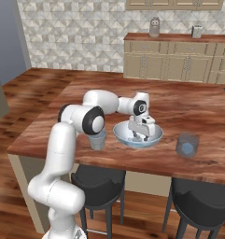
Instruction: There are four ice cubes in the ice bowl. Place two ice cubes in each glass of water.
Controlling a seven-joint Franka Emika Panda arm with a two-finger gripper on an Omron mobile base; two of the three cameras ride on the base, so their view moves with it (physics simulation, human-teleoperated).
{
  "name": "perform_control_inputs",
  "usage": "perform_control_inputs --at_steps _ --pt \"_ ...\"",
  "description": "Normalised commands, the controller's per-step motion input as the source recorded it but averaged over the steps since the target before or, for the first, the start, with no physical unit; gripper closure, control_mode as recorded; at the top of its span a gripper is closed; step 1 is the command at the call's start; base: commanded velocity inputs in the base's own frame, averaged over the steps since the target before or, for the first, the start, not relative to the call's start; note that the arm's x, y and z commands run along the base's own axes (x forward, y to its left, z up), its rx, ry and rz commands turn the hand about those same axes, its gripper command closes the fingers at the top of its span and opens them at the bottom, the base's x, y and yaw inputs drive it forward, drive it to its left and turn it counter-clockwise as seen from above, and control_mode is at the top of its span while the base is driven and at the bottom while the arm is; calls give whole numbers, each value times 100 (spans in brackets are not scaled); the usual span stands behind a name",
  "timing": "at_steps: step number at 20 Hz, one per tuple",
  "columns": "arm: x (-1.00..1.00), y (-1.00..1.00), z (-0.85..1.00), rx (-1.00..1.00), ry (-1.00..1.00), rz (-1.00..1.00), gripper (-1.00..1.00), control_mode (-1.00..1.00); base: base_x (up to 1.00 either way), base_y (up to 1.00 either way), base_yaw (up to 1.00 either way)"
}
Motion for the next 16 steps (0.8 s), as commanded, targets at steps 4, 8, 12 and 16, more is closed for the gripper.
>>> perform_control_inputs --at_steps 4,8,12,16 --pt "-10 0 -3 0 0 1 -100 -100 0 0 0" --pt "-22 0 -2 0 0 0 -100 -100 0 0 0" --pt "-9 0 0 0 0 0 -100 -100 0 0 0" --pt "-2 15 0 0 0 0 -100 -100 0 0 0"
